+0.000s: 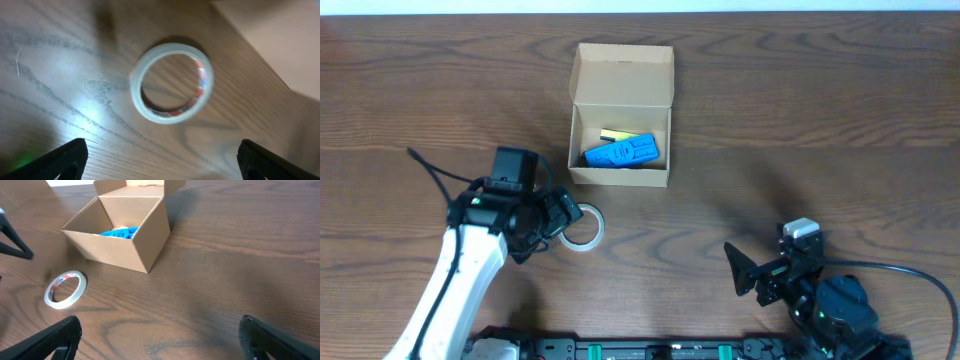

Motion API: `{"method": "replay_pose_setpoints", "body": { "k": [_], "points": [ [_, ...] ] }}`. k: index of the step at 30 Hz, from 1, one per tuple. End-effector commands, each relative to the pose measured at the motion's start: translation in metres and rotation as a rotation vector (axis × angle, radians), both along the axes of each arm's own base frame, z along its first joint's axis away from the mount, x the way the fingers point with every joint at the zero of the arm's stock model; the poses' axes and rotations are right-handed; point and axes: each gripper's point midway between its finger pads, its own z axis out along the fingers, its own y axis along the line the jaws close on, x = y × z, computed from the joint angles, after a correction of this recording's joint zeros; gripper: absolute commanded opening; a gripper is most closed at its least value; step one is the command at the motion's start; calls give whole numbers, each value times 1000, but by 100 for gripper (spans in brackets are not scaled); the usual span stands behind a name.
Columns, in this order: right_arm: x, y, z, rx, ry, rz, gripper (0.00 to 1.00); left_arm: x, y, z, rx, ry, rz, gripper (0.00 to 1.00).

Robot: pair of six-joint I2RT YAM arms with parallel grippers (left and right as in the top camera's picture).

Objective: Pack container
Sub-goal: 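Withdraw the left gripper and move it toward the clear tape roll, then lower the left gripper onto the clear tape roll to grasp it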

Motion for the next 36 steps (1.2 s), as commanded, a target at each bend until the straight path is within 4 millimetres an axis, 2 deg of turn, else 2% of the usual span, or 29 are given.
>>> {"method": "replay_pose_setpoints", "body": {
  "k": [1, 8, 13, 20, 25, 26, 33, 35, 36],
  "points": [
    [1, -2, 0, 7, 1, -17, 99, 3, 7, -16, 31, 64, 135, 96],
    [1, -2, 0, 7, 1, -17, 99, 8, 7, -49, 51, 164, 155, 96],
    [1, -2, 0, 7, 1, -17, 99, 5, 11, -68, 89, 231, 175, 96],
    [1, -2, 0, 7, 1, -17, 99, 1, 21, -79, 153, 259, 178, 96],
    [1, -2, 0, 7, 1, -17, 99, -1, 19, -82, 181, 266, 156, 100],
    [1, -2, 0, 7, 1, -17, 99, -2, 19, -83, 193, 267, 147, 95],
    [1, -2, 0, 7, 1, -17, 99, -4, 11, -95, 214, 289, 125, 95],
    [1, -2, 0, 7, 1, -17, 99, -6, 10, -98, 214, 302, 129, 89],
    [1, -2, 0, 7, 1, -17, 99, -6, 9, -99, 212, 305, 127, 81]
  ]
}}
